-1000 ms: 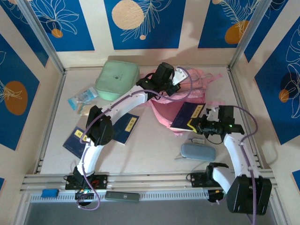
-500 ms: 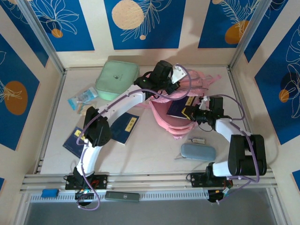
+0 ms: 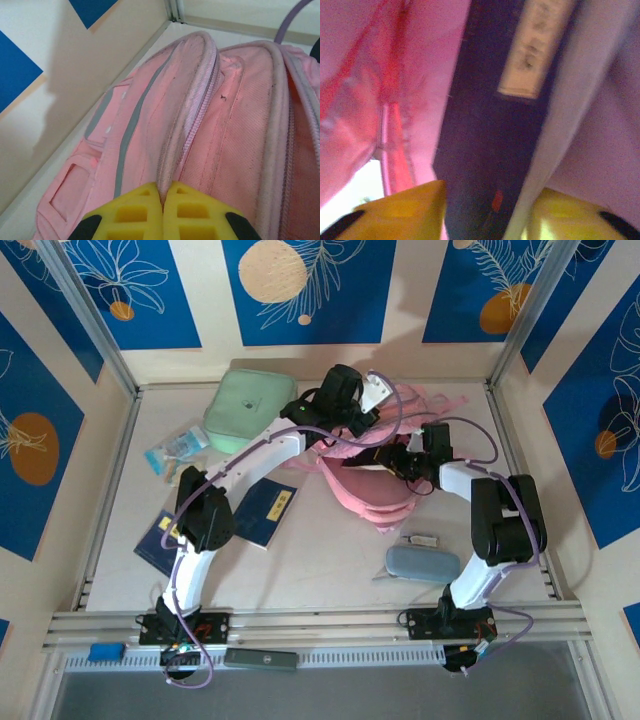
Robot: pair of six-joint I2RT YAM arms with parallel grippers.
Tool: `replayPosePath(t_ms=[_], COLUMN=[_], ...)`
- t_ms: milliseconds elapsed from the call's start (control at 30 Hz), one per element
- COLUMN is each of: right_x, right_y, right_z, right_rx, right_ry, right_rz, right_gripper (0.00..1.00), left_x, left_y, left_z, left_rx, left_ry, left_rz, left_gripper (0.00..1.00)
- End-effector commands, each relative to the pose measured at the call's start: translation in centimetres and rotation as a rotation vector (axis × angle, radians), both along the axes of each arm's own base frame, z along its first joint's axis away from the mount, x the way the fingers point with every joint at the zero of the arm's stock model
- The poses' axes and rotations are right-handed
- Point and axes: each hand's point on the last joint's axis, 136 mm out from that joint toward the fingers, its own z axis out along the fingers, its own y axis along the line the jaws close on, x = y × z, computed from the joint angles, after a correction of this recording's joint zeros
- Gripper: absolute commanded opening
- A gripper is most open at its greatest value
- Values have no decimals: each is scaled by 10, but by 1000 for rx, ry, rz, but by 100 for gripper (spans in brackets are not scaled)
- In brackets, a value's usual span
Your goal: Pack the student bag
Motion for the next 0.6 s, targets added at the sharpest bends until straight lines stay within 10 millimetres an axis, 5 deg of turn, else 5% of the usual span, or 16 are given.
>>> replayPosePath(t_ms=[0,167,300,467,567], right_x=[-14,-56,-74,-59,-44], right_y=[-19,-44,-13,4,-7], right_z=[-6,-11,-17,-29,-31], right_rx=[-114,-170,-100,-94,-179], right_ry=[69,143,169,201,128], right_rz=[-80,-263,-218,-205,-263], right_gripper=[46,50,38,12,0], left_x=[-6,-3,-5,-7,-8], left_y=[0,2,1,-1,0], left_z=[72,68,68,67,67], left_rx=[-141,-141,-147,-151,-154], left_ry=[-117,-108,-102,-91,-82], left_rz=[-17,-10,-25,-33,-37], left_gripper=[0,0,0,0,0])
